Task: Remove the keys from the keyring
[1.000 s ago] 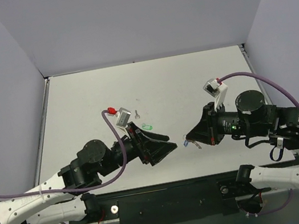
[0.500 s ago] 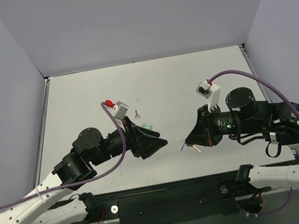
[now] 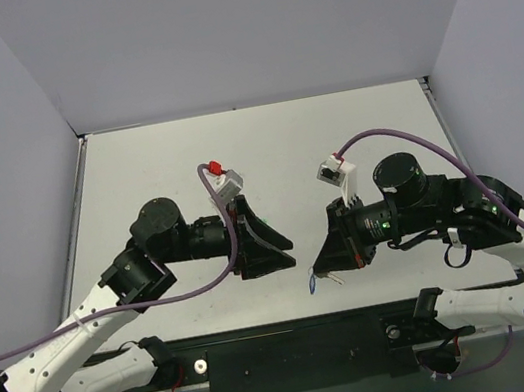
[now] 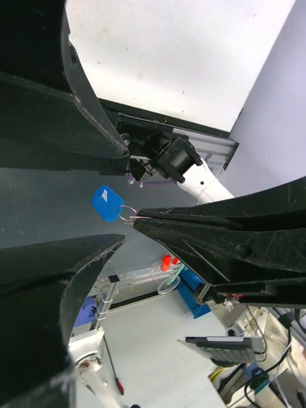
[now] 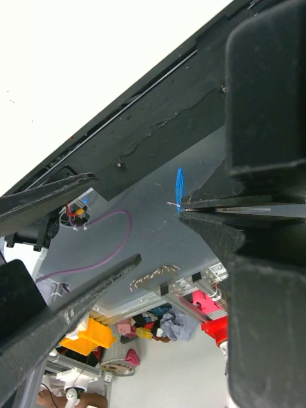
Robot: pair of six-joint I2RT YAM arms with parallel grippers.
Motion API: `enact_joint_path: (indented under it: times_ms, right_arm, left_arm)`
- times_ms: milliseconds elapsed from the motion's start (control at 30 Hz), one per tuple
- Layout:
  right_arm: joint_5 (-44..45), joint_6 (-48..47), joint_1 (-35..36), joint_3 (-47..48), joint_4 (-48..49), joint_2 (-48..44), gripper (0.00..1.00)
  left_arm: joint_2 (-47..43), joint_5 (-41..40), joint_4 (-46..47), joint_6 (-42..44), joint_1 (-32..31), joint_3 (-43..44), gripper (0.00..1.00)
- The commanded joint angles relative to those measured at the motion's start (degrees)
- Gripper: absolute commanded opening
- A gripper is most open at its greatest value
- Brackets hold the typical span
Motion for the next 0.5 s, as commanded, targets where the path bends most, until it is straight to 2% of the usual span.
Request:
enact_joint_path:
  times_ms: [0,167,467]
  right_arm:
    - [-3.60,-0.78,0.07,0.49,3.35,-0.26,0.00]
    - [-4.39,-0.60,0.16,0.32,4.23,0.00,0.00]
    - [-3.78,-0.34,0.16,0.85,5.02,0.09,0.00]
  left_arm:
    - [1.68,6.96,8.46,-1.67,0.85,0.15,0.59]
    - [3.53,10.56,15.92,-6.06,0.94,-1.79,0.56]
    - [4.76,14.25,16.99,-7.65,0.94,-1.70,0.49]
